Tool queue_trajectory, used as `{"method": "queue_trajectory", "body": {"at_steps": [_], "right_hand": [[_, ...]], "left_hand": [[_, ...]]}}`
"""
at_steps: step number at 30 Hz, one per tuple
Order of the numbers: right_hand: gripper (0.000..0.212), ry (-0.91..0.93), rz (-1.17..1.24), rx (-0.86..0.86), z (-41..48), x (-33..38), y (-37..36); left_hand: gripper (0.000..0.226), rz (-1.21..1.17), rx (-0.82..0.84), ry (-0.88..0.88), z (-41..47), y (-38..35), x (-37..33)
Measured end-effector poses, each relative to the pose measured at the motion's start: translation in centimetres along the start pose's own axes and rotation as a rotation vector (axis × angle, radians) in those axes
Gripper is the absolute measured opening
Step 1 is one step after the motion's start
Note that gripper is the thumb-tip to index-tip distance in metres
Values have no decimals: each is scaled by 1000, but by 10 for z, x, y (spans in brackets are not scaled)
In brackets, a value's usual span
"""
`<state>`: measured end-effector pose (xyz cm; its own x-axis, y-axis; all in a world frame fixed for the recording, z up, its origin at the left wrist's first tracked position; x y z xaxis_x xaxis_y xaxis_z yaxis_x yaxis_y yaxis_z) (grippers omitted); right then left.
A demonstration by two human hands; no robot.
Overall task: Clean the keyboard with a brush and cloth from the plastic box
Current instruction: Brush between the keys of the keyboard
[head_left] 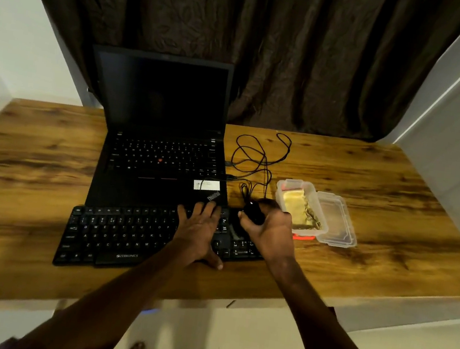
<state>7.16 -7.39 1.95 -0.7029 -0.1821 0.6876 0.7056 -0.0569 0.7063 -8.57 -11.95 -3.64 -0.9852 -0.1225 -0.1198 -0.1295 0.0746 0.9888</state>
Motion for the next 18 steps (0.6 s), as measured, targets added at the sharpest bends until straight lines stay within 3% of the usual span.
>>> {"method": "queue_trajectory", "body": {"at_steps": [5,10,18], "right_hand": [[33,-87,-11,84,-1,-16,8],[19,-74,-11,108,3,-12,6],[47,-38,-2,-68,1,0,-11]], "left_hand": [[141,0,27,2,2,0,1],[142,-2,42,7,4,-1,1],[142,13,9,-10,0,1,1]]}}
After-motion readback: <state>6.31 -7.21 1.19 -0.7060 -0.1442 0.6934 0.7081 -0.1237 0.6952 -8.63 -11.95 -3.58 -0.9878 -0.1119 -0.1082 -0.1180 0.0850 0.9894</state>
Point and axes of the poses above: each hand's wrist, its own z-axis towards the middle knuckle, its own y-axis out of the back of the hand, x = y × z, the point moved 2 cm from there along z, towards the middle knuckle, and after that the axes turned 14 degrees about -x, right-handed, at the moved point
